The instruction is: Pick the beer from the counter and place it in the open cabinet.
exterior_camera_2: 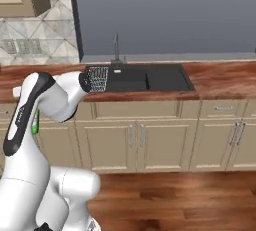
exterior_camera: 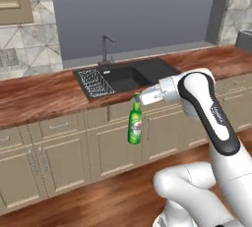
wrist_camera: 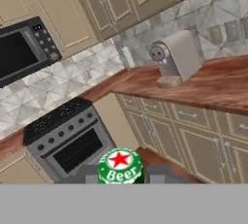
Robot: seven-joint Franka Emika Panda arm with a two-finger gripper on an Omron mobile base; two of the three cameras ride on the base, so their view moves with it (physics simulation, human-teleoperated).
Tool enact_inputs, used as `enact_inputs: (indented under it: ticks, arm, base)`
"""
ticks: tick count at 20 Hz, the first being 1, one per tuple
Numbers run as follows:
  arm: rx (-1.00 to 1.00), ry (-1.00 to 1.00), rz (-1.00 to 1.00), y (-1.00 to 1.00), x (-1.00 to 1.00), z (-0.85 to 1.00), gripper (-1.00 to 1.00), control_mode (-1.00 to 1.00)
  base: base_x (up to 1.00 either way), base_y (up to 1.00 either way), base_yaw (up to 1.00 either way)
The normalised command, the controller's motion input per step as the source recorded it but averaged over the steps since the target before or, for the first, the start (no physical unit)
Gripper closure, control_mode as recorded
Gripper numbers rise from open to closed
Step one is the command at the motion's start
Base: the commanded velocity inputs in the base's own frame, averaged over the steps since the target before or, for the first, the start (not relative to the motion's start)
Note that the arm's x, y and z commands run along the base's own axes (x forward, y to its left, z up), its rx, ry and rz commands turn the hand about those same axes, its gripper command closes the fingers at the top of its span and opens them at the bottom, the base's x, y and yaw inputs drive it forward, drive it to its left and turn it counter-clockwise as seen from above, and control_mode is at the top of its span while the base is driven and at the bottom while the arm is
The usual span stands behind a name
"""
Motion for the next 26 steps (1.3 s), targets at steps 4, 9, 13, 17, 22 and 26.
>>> enact_inputs:
  ticks: [4,9,13,17,22,26]
  arm:
    - [0.0,0.0,0.0,0.0,0.0,0.0,1.0,1.0]
    - [0.0,0.0,0.0,0.0,0.0,0.0,1.0,1.0]
    - [0.0,0.0,0.0,0.0,0.0,0.0,1.0,1.0]
    - [0.0,0.0,0.0,0.0,0.0,0.0,1.0,1.0]
    - [0.0,0.0,0.0,0.0,0.0,0.0,1.0,1.0]
    - [0.0,0.0,0.0,0.0,0.0,0.0,1.0,1.0]
  base:
    - [-0.07,-0.42,0.64]
    - [-0.02,-0.3,0.69]
    - [0.0,-0.25,0.7]
    - [0.0,-0.24,0.69]
    - [0.0,-0.25,0.67]
    - [0.0,-0.27,0.65]
